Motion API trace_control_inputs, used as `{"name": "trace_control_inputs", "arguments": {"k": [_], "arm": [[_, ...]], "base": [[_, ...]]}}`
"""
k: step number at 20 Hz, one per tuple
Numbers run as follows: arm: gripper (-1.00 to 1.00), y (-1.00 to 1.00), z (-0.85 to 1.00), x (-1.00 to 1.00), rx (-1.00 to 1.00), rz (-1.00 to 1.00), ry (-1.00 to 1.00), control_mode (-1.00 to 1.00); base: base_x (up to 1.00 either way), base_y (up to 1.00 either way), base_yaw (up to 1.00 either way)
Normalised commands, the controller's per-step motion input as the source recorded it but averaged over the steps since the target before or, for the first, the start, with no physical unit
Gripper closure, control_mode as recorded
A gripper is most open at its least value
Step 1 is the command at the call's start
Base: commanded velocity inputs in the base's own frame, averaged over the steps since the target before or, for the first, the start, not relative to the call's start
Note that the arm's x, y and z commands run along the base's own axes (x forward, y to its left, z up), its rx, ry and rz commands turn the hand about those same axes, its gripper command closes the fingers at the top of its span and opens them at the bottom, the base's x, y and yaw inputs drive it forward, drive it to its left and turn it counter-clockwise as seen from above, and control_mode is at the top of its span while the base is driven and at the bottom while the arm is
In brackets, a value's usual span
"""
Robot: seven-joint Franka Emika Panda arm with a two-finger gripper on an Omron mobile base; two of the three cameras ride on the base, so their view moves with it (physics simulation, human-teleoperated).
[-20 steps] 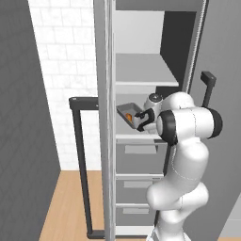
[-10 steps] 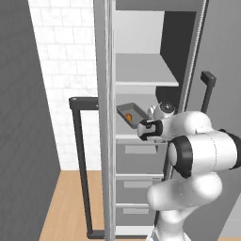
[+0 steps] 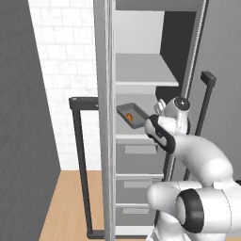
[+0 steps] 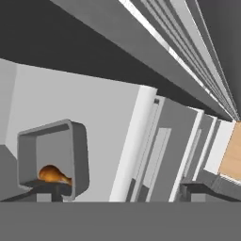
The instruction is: Take the meat container that has the chicken drumstick and place it on the second highest rack of the freezer. Then take the vegetable container that has the cucumber and corn and place it on the highest rack of the freezer.
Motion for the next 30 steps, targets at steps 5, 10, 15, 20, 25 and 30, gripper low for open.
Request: {"name": "trace_control_inputs", "arguments": {"k": [5, 10, 15, 20, 25, 30], "arm": [[-1.0, 0.0, 0.61, -0.67, -0.02, 0.09, 0.18, -1.0], [-1.0, 0.0, 0.61, -0.68, -0.1, 0.19, 0.31, -1.0], [-1.0, 0.0, 0.38, -0.78, -0.16, 0.28, 0.24, -1.0], [-1.0, 0.03, 0.22, -0.99, -0.13, 0.38, 0.09, -1.0], [-1.0, 0.11, 0.2, -0.94, -0.01, 0.43, 0.0, -1.0], [-1.0, 0.28, 0.32, -0.58, 0.0, 0.4, 0.0, -1.0]], "base": [[0.0, 0.0, 0.0], [0.0, 0.0, 0.0], [0.0, 0.0, 0.0], [0.0, 0.0, 0.0], [0.0, 0.0, 0.0], [0.0, 0.0, 0.0]]}}
